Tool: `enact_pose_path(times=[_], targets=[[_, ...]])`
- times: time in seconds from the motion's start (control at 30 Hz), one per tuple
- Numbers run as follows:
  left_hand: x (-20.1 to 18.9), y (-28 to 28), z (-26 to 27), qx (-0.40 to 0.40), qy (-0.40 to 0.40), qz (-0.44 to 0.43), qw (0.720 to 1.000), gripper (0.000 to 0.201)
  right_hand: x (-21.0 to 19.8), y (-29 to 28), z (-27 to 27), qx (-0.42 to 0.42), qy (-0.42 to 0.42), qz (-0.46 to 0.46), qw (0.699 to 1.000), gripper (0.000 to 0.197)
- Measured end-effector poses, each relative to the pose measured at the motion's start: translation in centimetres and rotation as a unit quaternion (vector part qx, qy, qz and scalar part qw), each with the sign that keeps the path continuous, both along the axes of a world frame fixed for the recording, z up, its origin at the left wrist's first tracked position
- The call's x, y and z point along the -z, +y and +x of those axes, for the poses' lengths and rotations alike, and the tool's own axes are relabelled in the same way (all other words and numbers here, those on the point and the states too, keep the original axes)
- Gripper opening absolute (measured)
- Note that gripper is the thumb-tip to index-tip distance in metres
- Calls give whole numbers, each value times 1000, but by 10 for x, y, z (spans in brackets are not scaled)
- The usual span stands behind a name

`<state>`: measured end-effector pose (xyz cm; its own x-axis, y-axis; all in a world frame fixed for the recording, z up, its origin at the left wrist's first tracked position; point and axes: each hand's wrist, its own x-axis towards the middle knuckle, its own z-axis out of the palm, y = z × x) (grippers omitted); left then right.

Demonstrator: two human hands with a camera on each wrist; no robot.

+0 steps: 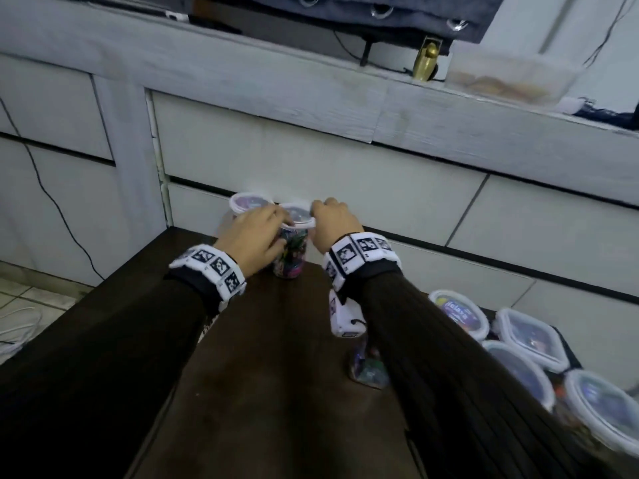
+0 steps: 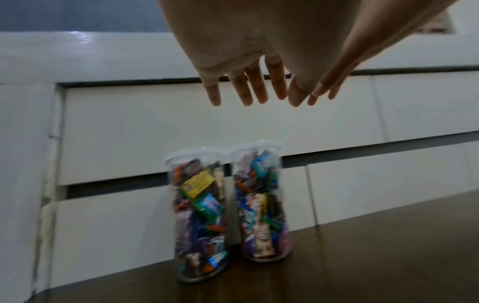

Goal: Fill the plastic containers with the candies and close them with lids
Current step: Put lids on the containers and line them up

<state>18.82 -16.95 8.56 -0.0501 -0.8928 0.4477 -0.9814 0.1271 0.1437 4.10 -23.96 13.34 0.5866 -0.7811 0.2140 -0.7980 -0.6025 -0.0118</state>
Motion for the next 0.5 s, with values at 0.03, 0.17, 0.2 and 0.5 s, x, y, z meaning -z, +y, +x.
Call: enact_pose_path(times=[0.03, 0.17, 0.2, 0.5], targets=[[-3, 8, -14, 26, -4, 8, 1000, 36, -7, 2, -16, 16, 1, 16, 1000, 32], [-16, 33, -76, 132, -10, 48, 990, 42, -23, 8, -88, 93, 25, 61, 993, 36], [-17, 37, -92, 155, -13, 58, 986, 46, -24, 10, -106, 111, 30, 69, 991, 37], [9, 50, -182, 190, -72, 148, 968, 79, -3, 45, -204, 207, 140, 138, 958, 51]])
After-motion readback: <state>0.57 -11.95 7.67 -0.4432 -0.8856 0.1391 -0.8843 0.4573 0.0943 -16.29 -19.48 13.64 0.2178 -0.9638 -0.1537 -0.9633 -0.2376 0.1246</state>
